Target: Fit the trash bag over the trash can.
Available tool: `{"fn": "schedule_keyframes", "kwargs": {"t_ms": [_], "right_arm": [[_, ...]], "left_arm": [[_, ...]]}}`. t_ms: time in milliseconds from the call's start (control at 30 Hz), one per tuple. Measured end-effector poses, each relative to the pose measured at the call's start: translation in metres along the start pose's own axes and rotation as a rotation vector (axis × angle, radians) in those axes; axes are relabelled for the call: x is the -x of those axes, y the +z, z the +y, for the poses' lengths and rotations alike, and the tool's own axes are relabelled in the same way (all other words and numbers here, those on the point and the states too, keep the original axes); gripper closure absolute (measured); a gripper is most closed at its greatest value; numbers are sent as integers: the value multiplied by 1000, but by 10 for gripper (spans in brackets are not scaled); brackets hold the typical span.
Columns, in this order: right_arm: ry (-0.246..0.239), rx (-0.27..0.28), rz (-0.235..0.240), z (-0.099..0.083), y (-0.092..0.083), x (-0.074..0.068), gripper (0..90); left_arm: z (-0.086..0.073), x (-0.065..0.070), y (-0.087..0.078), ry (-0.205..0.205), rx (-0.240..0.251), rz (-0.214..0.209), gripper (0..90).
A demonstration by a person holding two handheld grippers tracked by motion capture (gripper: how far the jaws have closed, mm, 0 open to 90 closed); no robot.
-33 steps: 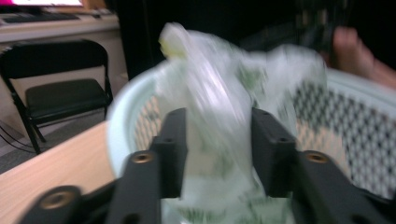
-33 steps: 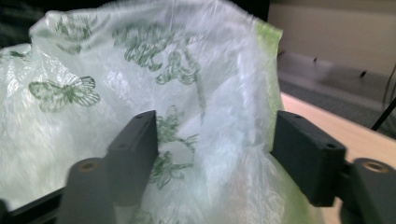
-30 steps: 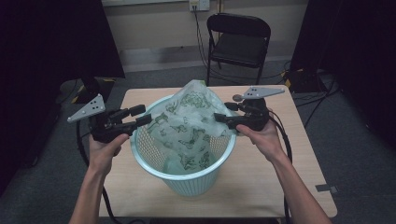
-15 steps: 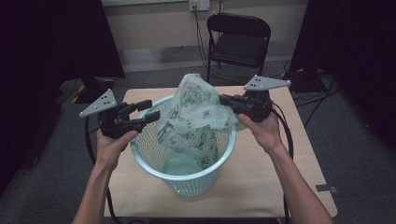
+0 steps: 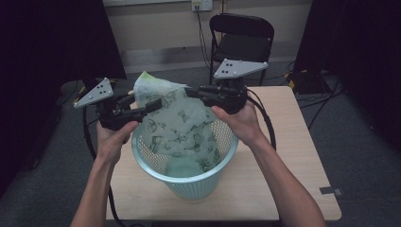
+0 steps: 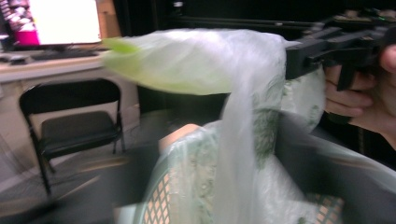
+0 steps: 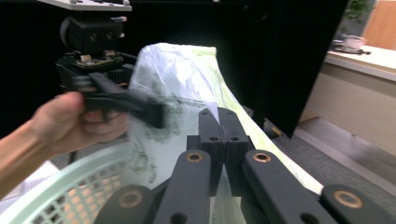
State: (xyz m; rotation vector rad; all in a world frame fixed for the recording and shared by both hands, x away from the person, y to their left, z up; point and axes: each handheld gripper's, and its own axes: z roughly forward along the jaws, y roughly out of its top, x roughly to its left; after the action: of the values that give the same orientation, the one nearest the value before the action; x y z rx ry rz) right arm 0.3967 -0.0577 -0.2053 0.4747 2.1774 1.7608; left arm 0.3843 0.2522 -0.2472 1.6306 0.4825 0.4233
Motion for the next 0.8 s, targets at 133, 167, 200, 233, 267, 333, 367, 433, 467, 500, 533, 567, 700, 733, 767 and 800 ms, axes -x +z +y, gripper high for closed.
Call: {"fn": "schedule_keyframes", "kwargs": {"t_ms": [133, 167, 200, 233, 267, 333, 367, 433, 467, 500, 533, 567, 700, 733, 767, 800], "right_arm": [[24, -24, -28, -11, -3, 2, 554], [31, -25, -36, -14, -7, 5, 527], [31, -25, -36, -14, -7, 5, 527], [50, -17, -60, -20, -15, 11, 484], [55, -14, -72, -23, -20, 14, 482], [63, -5, -79, -25, -25, 17, 471], [77, 10, -90, -29, -35, 22, 450], [84, 19, -95, -34, -43, 27, 384], [84, 19, -95, -34, -43, 27, 384], [92, 20, -96, -38, -45, 28, 350], [94, 5, -112, -46, -47, 31, 299], [93, -5, -114, -51, -46, 33, 282], [131, -46, -111, -66, -36, 46, 259], [140, -56, -105, -69, -33, 48, 290], [146, -68, -103, -70, -31, 49, 441], [137, -75, -79, -71, -29, 50, 588]], "left_arm": [[-15, 2, -5, 37, -61, 11, 900], [-18, 0, -6, 30, -64, 14, 900], [-18, 0, -6, 30, -64, 14, 900], [-23, -3, -8, 25, -73, 22, 900], [-23, -3, -8, 25, -73, 22, 900], [-27, -5, -10, 28, -85, 27, 900], [-30, -7, -11, 19, -89, 41, 900], [-32, -9, -12, 3, -83, 51, 900], [-32, -9, -12, 3, -83, 51, 900], [-33, -11, -12, -3, -79, 51, 900], [-34, -13, -11, -5, -79, 55, 900], [-34, -14, -11, -7, -76, 55, 900], [-34, -15, -8, -21, -75, 61, 886], [-34, -15, -8, -21, -75, 61, 863], [-34, -17, -7, -35, -75, 74, 821], [-34, -18, -7, -43, -67, 72, 784]]}}
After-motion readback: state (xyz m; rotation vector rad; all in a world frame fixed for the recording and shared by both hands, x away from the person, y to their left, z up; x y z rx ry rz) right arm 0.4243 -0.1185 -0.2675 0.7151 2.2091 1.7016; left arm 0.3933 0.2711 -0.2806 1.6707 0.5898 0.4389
